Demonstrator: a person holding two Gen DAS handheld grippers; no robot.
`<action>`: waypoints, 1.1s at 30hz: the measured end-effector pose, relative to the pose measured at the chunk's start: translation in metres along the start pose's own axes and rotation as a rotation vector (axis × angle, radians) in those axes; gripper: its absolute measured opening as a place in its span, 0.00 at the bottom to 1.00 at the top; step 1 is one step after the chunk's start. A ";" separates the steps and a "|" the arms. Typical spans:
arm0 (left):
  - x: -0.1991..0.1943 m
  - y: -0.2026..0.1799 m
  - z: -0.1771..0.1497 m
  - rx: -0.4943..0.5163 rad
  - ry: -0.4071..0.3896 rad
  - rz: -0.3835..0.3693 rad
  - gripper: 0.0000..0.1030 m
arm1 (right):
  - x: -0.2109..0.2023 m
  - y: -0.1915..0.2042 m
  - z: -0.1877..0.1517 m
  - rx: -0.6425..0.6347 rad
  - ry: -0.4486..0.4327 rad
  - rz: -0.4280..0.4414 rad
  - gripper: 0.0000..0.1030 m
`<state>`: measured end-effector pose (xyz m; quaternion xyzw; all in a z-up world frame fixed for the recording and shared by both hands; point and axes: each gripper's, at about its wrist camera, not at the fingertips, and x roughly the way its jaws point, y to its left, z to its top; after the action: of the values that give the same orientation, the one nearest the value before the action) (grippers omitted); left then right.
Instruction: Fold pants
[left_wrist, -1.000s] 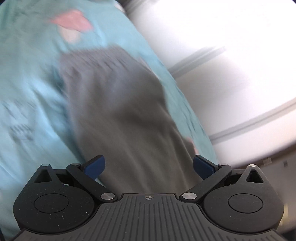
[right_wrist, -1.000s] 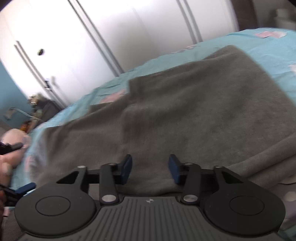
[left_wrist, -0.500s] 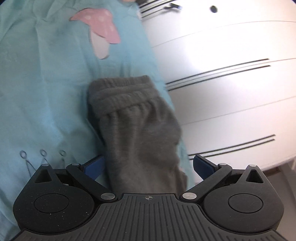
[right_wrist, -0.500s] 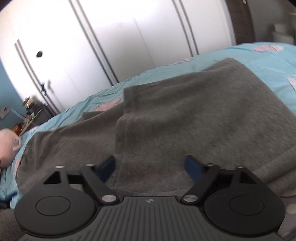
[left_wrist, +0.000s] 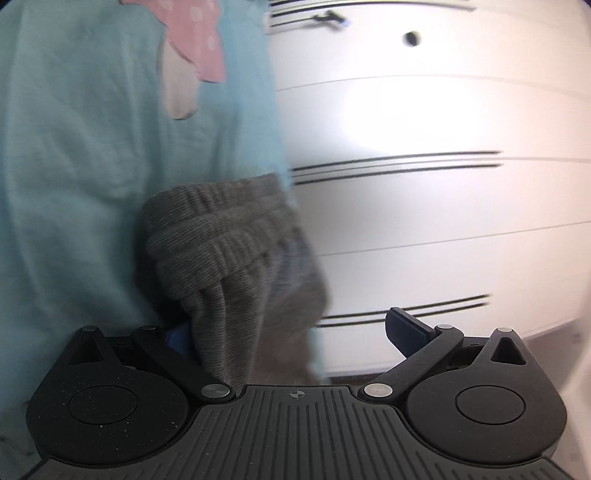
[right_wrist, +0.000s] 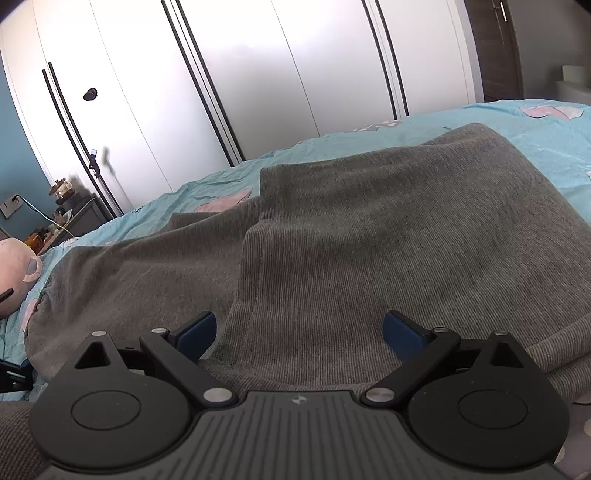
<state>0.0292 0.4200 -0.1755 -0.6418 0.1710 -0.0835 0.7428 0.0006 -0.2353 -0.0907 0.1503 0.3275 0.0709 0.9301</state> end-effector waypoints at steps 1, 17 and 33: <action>-0.002 0.001 -0.002 -0.001 -0.016 -0.048 1.00 | 0.000 0.000 0.000 0.001 -0.001 0.000 0.95; 0.023 -0.030 -0.004 0.172 0.013 0.080 0.76 | 0.002 0.002 -0.003 -0.035 -0.024 -0.017 0.95; 0.037 -0.035 -0.010 0.201 0.083 0.246 0.81 | 0.004 0.006 -0.005 -0.054 -0.033 -0.034 0.95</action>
<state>0.0629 0.3921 -0.1482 -0.5344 0.2697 -0.0351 0.8002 0.0009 -0.2276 -0.0948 0.1209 0.3128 0.0614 0.9401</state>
